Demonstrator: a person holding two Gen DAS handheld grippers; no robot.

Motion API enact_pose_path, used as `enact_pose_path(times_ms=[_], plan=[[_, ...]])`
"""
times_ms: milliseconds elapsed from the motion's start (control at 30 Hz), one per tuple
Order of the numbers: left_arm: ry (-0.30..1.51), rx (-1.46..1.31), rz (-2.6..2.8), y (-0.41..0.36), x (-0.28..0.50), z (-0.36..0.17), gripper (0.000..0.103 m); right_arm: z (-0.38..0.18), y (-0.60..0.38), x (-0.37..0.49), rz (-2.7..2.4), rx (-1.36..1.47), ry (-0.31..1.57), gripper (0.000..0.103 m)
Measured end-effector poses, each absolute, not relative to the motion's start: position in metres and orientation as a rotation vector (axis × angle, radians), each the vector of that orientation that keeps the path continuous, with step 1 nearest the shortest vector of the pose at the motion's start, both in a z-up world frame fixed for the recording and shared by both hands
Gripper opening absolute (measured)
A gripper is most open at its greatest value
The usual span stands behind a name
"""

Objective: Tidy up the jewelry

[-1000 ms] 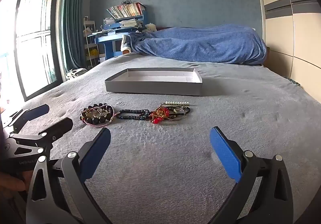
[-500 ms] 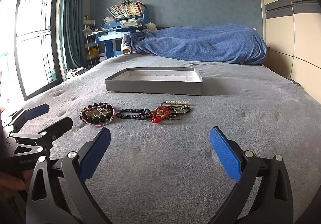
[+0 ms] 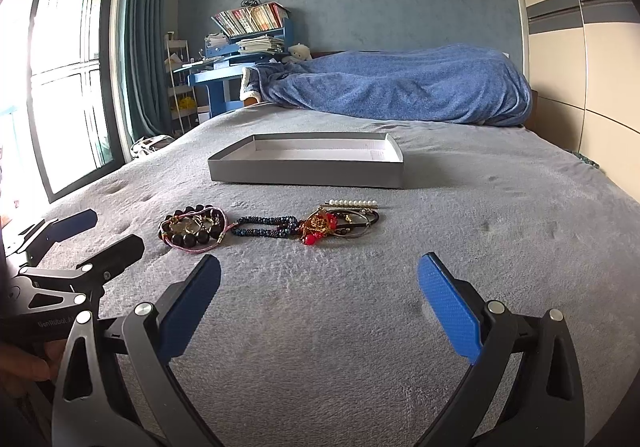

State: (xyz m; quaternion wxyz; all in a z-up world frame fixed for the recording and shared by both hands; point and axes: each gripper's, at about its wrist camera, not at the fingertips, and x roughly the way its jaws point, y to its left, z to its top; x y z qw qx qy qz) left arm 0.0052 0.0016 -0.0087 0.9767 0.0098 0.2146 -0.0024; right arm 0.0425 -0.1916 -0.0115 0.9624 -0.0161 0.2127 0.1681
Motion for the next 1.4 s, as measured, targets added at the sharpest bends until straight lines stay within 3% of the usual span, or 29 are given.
enact_pose_path(times_ms=[1400], plan=[[0.459, 0.011, -0.002, 0.0068, 0.0074, -0.0093, 0.098, -0.0132, -0.1894, 0.0414, 0.342, -0.033, 0.437, 0.098]])
